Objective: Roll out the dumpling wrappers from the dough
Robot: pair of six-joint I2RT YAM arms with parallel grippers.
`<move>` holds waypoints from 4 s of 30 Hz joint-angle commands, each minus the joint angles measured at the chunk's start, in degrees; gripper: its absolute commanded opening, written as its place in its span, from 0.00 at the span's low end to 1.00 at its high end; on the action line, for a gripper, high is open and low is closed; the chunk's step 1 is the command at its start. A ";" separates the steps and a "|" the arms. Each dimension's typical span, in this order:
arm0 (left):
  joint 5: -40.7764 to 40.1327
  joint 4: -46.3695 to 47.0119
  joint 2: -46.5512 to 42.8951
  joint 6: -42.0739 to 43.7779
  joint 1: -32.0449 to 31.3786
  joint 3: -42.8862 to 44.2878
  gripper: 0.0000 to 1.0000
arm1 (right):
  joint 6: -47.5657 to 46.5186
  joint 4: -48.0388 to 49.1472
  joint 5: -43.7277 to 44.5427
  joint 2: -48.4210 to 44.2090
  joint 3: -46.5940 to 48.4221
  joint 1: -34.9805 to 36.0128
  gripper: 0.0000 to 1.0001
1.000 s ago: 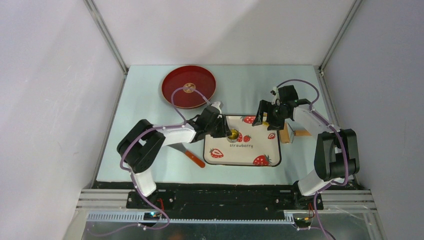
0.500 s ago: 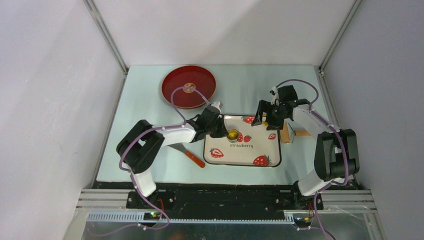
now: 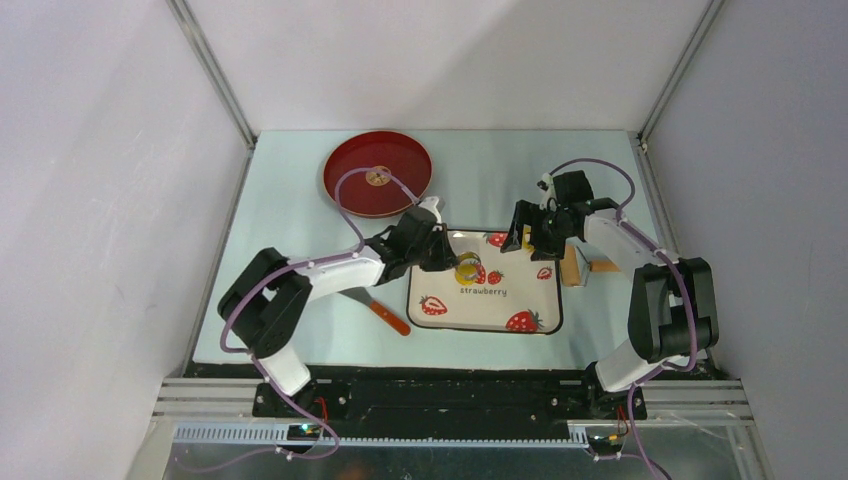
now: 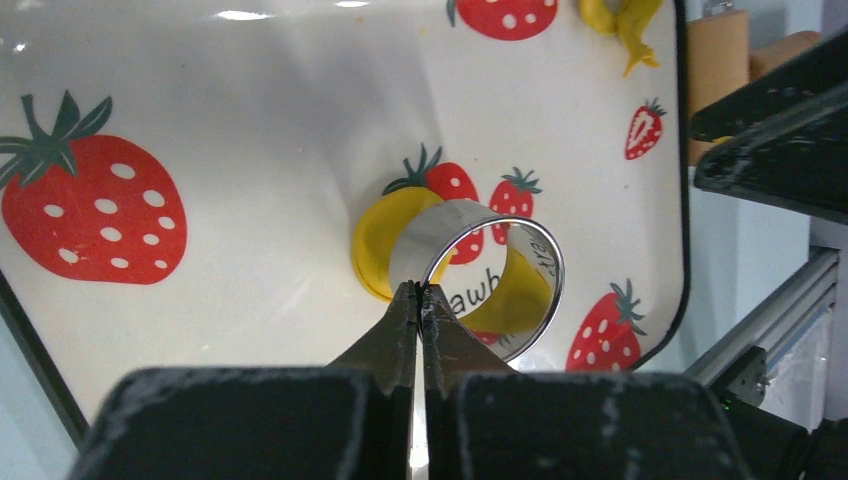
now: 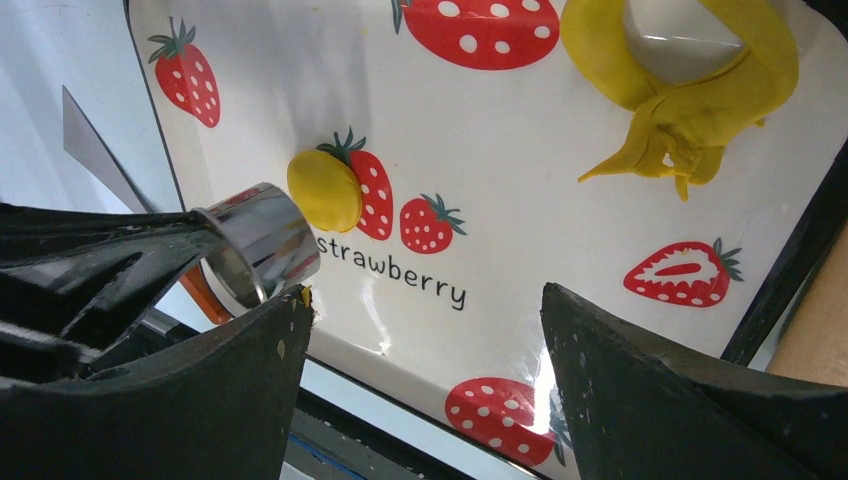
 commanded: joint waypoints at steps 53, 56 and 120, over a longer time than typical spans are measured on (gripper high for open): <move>-5.39 -12.47 -19.82 9.36 51.95 -12.09 0.63 | 12.06 -7.52 -2.32 56.79 76.51 12.61 0.81; -5.50 -12.46 -25.23 10.86 50.51 -11.51 0.65 | 13.49 -5.67 -3.31 57.61 76.56 12.78 0.81; 0.63 -9.66 10.94 17.73 17.89 29.21 0.65 | 13.00 5.32 -9.62 44.89 50.48 2.87 0.79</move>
